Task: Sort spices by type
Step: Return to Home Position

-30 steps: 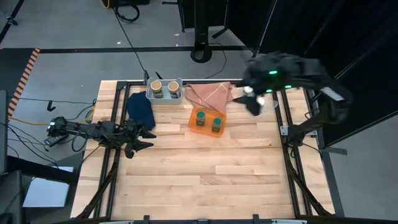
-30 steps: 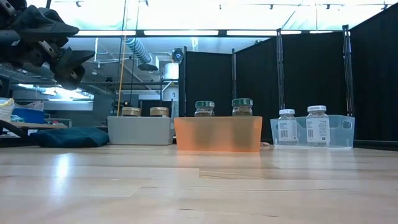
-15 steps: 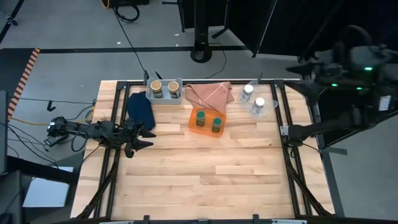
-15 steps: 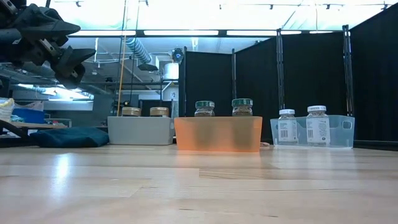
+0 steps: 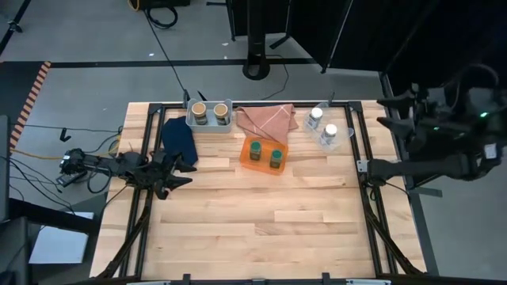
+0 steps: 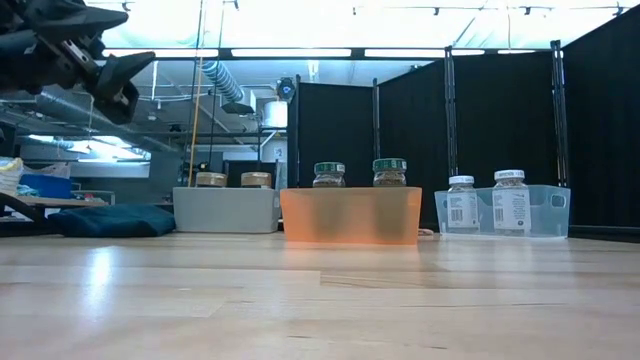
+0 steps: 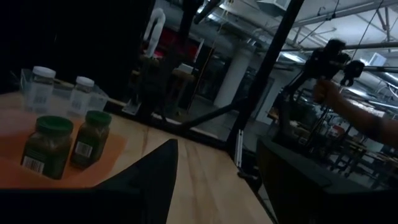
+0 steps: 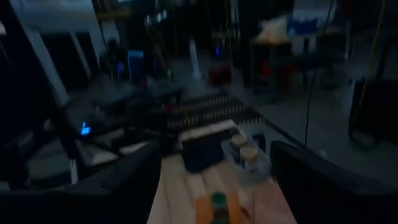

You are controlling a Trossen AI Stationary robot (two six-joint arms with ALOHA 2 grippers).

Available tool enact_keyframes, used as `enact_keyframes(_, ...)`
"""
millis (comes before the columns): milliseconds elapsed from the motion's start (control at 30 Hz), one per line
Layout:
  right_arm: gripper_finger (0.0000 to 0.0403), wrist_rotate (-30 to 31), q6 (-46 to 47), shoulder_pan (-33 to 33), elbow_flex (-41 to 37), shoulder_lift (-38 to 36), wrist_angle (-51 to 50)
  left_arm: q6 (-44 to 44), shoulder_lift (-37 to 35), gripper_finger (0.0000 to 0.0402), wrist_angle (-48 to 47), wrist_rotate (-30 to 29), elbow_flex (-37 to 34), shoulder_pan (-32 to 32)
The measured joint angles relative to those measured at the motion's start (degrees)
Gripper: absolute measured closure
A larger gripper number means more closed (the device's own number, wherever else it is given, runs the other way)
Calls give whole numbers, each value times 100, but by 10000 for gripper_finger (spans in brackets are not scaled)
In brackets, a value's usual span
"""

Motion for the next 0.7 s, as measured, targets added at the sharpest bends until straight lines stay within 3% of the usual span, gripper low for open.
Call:
enact_keyframes(200,97,-145,-27,0,-2467,-1488,2288,-7,1,178,63,2,0,1)
enact_keyframes(367,94,-143,320,-2,-3947,-2516,3173,-10,0,178,233,93,0,1)
enact_keyframes(533,96,-143,652,-2,-4860,-3517,3518,-11,0,178,424,286,0,1)
enact_keyframes(700,97,-163,753,-3,-5105,-3293,3539,-9,-2,178,546,383,0,1)
